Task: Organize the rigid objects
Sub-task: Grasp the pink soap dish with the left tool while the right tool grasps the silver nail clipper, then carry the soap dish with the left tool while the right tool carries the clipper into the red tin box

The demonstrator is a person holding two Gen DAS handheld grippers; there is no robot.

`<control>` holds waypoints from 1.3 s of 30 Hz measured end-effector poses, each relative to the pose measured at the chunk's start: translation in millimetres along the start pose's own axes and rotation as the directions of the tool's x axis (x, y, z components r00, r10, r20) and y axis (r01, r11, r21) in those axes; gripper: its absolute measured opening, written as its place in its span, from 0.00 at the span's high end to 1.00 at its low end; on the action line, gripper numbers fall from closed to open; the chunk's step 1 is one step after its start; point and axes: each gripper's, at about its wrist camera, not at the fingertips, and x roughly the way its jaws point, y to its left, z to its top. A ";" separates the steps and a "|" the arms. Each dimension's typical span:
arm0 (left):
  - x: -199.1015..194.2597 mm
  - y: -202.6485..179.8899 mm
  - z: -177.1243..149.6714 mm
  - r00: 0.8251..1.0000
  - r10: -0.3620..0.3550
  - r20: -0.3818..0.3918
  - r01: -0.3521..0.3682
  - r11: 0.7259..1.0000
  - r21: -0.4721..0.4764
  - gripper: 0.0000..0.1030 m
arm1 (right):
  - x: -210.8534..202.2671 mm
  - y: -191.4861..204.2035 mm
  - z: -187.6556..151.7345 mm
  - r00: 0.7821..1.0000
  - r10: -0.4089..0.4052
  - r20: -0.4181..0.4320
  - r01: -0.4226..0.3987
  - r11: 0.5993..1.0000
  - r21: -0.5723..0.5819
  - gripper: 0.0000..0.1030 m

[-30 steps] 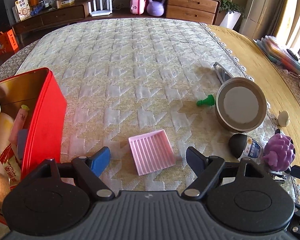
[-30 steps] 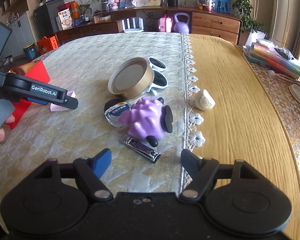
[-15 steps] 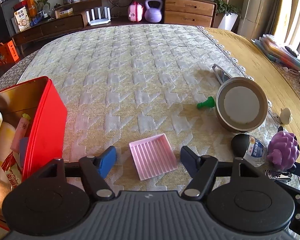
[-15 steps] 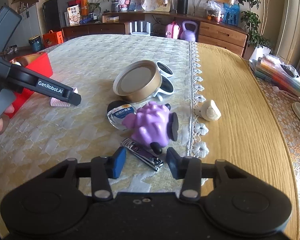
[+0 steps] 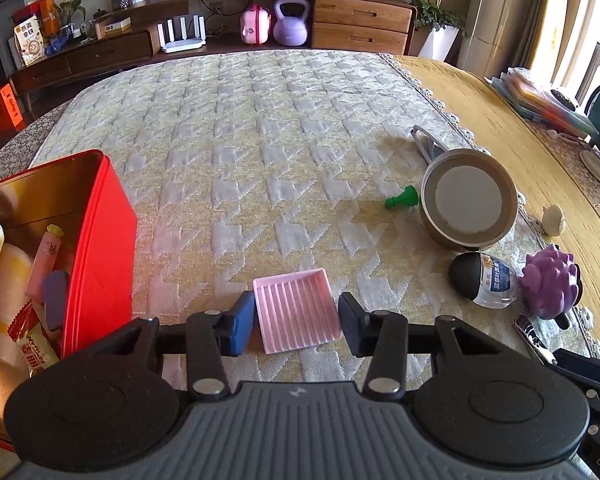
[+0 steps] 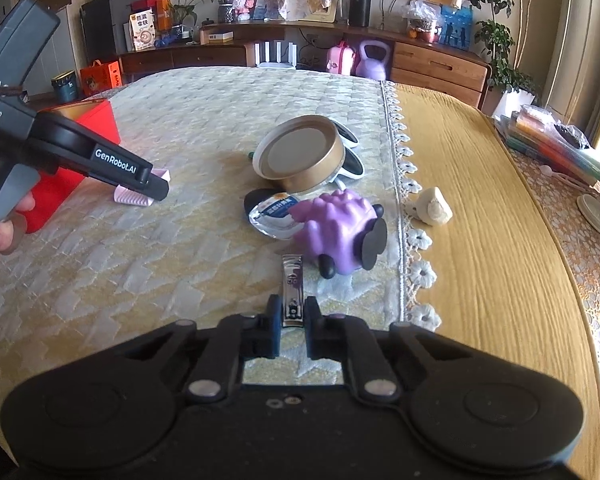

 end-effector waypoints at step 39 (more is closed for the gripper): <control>-118.9 95.2 7.9 0.997 -0.057 0.048 0.057 0.998 -0.010 0.56 | -76.9 104.5 72.6 0.972 0.113 0.208 -0.105 0.993 -0.047 0.90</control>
